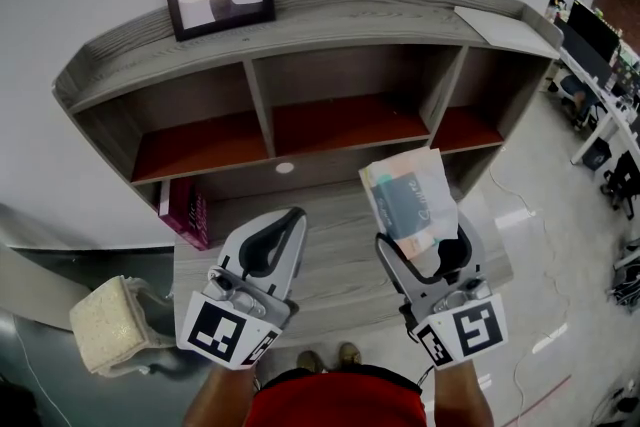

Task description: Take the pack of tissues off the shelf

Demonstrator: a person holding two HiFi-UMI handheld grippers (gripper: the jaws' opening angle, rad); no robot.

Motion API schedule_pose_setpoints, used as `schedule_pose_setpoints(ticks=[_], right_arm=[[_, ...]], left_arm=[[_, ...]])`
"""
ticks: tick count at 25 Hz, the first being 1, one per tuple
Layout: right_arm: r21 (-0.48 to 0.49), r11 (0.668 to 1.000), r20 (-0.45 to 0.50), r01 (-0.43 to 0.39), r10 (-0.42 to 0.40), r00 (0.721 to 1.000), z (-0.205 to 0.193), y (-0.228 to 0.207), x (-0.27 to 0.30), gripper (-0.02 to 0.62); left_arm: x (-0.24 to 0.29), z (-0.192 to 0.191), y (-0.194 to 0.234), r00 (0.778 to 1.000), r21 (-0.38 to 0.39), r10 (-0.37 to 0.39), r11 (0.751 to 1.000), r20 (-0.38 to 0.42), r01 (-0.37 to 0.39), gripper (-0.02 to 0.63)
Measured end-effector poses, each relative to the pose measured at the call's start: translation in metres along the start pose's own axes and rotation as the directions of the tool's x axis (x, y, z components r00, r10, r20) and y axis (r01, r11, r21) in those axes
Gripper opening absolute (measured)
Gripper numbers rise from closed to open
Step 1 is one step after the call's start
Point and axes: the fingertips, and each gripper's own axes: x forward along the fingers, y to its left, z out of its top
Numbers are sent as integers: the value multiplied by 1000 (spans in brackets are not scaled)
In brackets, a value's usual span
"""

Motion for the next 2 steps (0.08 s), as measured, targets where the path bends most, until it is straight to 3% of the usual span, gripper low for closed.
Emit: schedule_pose_setpoints(ticks=[2], right_arm=[[3,1000,-2,1,-1,1000,-1,0,0,394]], left_arm=[[0,-1,1,1000,-1,-1,1000,1,1,11]])
